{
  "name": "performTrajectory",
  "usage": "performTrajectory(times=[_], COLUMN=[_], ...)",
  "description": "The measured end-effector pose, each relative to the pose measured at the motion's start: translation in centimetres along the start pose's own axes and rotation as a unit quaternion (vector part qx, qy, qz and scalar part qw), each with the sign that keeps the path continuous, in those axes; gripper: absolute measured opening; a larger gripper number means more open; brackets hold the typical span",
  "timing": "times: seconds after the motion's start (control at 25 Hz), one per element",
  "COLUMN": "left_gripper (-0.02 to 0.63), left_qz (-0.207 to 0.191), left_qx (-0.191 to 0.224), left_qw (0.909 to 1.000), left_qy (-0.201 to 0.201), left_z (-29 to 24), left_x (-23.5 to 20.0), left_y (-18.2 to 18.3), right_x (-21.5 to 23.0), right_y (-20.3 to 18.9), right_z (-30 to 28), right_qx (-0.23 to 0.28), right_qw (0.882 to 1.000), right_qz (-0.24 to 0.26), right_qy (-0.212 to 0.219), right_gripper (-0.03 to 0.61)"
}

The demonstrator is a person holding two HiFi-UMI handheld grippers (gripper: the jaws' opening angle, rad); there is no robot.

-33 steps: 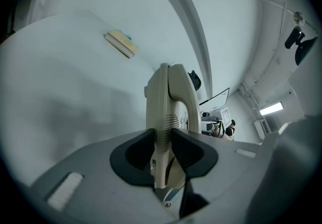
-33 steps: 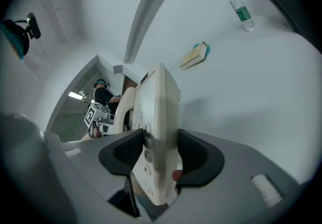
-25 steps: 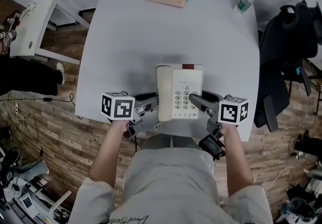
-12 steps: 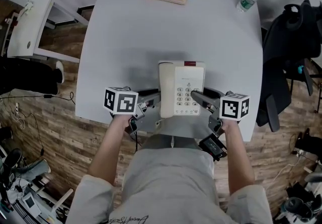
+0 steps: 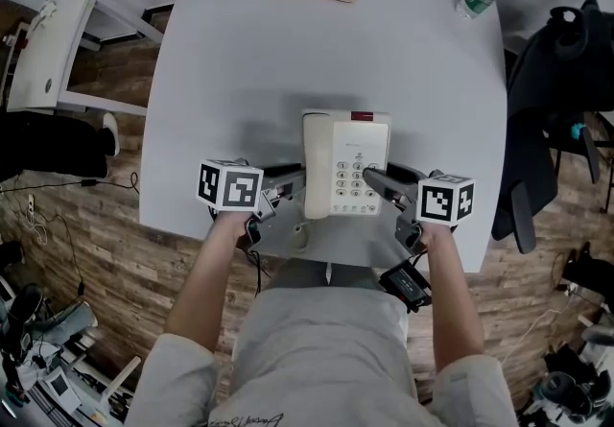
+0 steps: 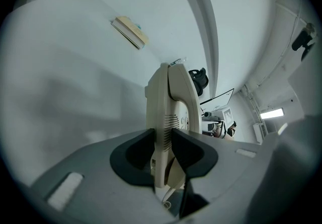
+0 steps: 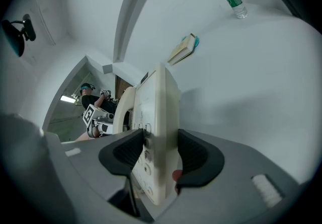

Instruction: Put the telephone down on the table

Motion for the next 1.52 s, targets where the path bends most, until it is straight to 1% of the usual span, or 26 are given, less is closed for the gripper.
performTrajectory(times=[0.24, 0.6, 0.84, 1.12, 1.52], left_gripper=[0.123, 0.123, 0.121, 0.121, 0.12], left_qz=[0.02, 0.026, 0.038, 0.046, 0.053], left_qx=[-0.009, -0.02, -0.02, -0.021, -0.032], left_qw=[0.9997, 0.9995, 0.999, 0.9987, 0.9981], left_qy=[-0.006, -0.005, -0.01, -0.006, -0.004], left_z=[-0.7, -1.5, -2.1, -2.5, -2.7], left_x=[-0.8, -2.2, -3.1, -4.3, -5.2], left_y=[-0.1, -0.1, -0.1, 0.0, -0.3], right_x=[0.9, 1.9, 2.7, 3.6, 3.9], right_y=[0.4, 0.0, 0.0, 0.0, -0.4], right_z=[-0.8, -1.7, -2.1, -3.1, -3.8], right_qx=[-0.002, -0.007, -0.008, -0.006, -0.015], right_qw=[1.0, 1.0, 1.0, 0.999, 0.999], right_qz=[-0.004, -0.013, -0.019, -0.028, -0.025], right_qy=[-0.003, -0.008, -0.014, -0.017, -0.024], right_gripper=[0.222, 0.222, 0.222, 0.222, 0.222])
Point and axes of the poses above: the fingertips, and each gripper's own axes: z backward along the fingers, x to its right, y out of its top, the point moved 4 cm from there along z, backward along the fingers, and after that the axes turned 8 degrees about -y, right-handed, at the moved point
